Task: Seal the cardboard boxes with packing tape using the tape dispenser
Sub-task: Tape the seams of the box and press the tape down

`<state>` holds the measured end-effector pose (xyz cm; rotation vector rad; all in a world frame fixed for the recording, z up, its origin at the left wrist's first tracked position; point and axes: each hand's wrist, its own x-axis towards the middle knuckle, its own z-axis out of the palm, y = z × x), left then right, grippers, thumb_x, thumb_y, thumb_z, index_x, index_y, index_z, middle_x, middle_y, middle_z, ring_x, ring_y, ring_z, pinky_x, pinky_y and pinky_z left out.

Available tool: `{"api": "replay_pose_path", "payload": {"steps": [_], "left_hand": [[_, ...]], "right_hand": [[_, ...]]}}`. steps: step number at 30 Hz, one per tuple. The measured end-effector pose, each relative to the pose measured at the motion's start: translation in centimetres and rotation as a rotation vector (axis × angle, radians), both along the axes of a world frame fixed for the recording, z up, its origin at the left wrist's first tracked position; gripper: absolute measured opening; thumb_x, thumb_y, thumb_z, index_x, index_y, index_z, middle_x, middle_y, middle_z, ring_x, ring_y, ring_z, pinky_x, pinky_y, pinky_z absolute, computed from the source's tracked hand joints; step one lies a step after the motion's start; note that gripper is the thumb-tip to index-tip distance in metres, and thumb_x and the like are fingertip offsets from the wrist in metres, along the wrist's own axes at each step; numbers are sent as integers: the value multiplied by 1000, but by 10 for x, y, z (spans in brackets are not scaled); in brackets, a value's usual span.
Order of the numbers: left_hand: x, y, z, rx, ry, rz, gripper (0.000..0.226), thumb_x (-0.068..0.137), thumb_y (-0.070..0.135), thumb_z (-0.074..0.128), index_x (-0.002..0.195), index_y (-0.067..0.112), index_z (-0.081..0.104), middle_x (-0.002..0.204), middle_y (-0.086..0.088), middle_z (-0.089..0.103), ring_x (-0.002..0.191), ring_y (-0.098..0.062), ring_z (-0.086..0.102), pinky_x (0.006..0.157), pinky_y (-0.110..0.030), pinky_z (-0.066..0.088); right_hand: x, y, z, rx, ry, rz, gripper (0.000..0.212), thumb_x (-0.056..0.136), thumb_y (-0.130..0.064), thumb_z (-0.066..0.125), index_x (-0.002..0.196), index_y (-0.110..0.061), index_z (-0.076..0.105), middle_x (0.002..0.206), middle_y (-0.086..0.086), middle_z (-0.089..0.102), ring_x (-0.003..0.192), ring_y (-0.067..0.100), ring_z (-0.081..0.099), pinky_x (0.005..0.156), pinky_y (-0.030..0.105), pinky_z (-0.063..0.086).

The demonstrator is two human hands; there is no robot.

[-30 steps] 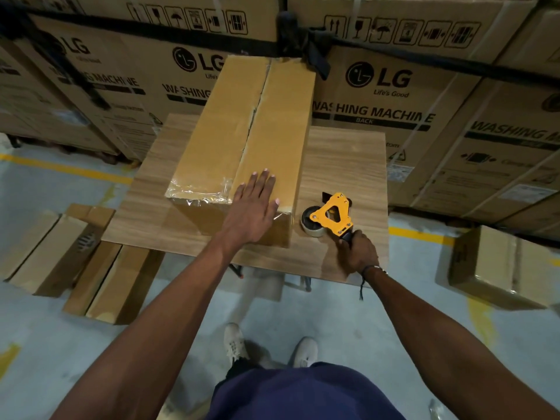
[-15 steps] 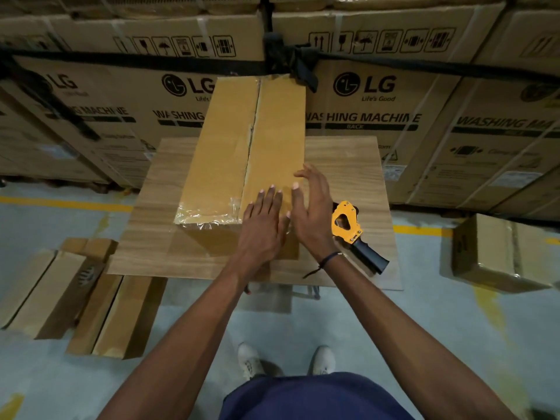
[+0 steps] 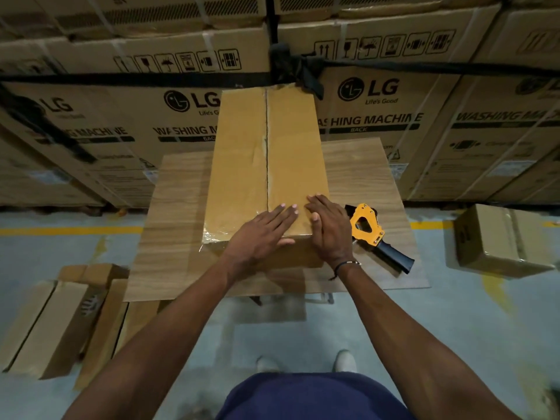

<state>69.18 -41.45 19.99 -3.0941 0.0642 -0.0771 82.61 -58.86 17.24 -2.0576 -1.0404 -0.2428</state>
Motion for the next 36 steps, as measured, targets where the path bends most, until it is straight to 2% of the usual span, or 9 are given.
{"api": "replay_pose_path", "payload": {"steps": [10, 15, 18, 21, 24, 26, 28, 30, 36], "left_hand": [[-62, 81, -14, 14, -185, -92, 68, 107, 54, 27, 157, 9, 39, 161, -8, 40, 148, -27, 41, 112, -42, 46], [-71, 86, -23, -109, -340, 53, 68, 105, 57, 34, 148, 8, 52, 153, -9, 52, 142, -27, 49, 112, -44, 45], [-65, 67, -25, -434, -530, 385, 58, 105, 49, 35, 145, 12, 57, 153, -5, 53, 145, -23, 46, 114, -36, 36], [-54, 47, -17, -803, -745, 761, 53, 106, 45, 35, 138, 14, 63, 145, -3, 61, 137, -20, 53, 109, -31, 40], [-48, 41, -13, -970, -916, 939, 48, 104, 41, 43, 136, 13, 65, 138, -2, 66, 127, -17, 60, 102, -22, 43], [-46, 40, -14, -1065, -980, 1011, 43, 102, 38, 49, 133, 13, 66, 133, -1, 69, 123, -14, 63, 103, -28, 49], [-46, 40, -15, -1158, -993, 1084, 43, 98, 38, 55, 132, 14, 66, 130, -2, 70, 121, -13, 64, 103, -36, 52], [-47, 41, -16, -1184, -954, 1100, 47, 95, 41, 57, 133, 14, 66, 130, -3, 70, 122, -14, 64, 104, -39, 53], [-57, 55, -18, -1060, -851, 1044, 42, 102, 37, 55, 133, 10, 66, 125, -8, 72, 115, -26, 66, 96, -31, 50]], "right_hand": [[-10, 11, -3, 225, 81, -100, 46, 107, -19, 32, 112, -6, 76, 127, 5, 73, 137, 22, 56, 109, 36, 43], [-31, 23, 7, 403, 361, -242, 41, 111, -19, 35, 116, -8, 75, 123, 1, 74, 131, -3, 55, 108, 27, 45], [-36, 34, 7, 519, 511, -340, 50, 114, -24, 32, 107, -6, 79, 114, -3, 77, 134, 4, 56, 114, 32, 42], [-37, 43, 10, 632, 606, -400, 53, 115, -30, 32, 104, -9, 80, 113, -3, 78, 127, 13, 63, 116, 42, 43], [-38, 46, 10, 682, 695, -456, 47, 114, -34, 34, 121, -12, 75, 126, -1, 74, 126, 14, 63, 112, 39, 47], [-40, 46, 7, 728, 801, -498, 45, 113, -34, 35, 139, -11, 64, 139, 2, 65, 132, 14, 57, 114, 32, 44], [-42, 44, 1, 703, 875, -518, 46, 112, -33, 34, 143, -10, 60, 141, 6, 63, 132, 18, 56, 113, 30, 44], [-40, 40, -2, 653, 957, -515, 48, 111, -36, 34, 140, -12, 63, 134, 7, 67, 127, 23, 60, 113, 40, 45], [-52, 35, 6, 562, 1081, -430, 50, 110, -46, 35, 143, -18, 60, 134, -1, 67, 130, 21, 58, 118, 46, 41]]}}
